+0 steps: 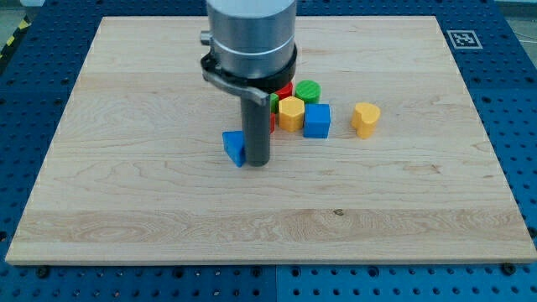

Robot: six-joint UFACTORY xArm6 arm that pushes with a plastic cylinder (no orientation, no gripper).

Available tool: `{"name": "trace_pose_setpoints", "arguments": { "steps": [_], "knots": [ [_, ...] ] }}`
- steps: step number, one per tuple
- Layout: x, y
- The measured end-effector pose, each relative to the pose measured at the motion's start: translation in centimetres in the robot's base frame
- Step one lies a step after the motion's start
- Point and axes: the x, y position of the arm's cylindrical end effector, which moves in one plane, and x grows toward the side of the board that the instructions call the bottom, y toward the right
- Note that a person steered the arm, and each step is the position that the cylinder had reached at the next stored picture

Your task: Place the arm left to the red star

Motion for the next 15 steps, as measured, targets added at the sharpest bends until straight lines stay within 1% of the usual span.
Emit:
{"name": "trace_pose_setpoints", "arguments": {
  "steps": [2,3,4,5,9,10,13,15],
  "knots": [
    [5.7,-5.0],
    [5.2,-6.4],
    [2.7,-6.4],
    [1.1,-6.4],
    [-2.6,-4.0],
    [-3.3,-3.6],
    [-3.6,-3.0],
    [-3.6,-1.2]
  ]
}}
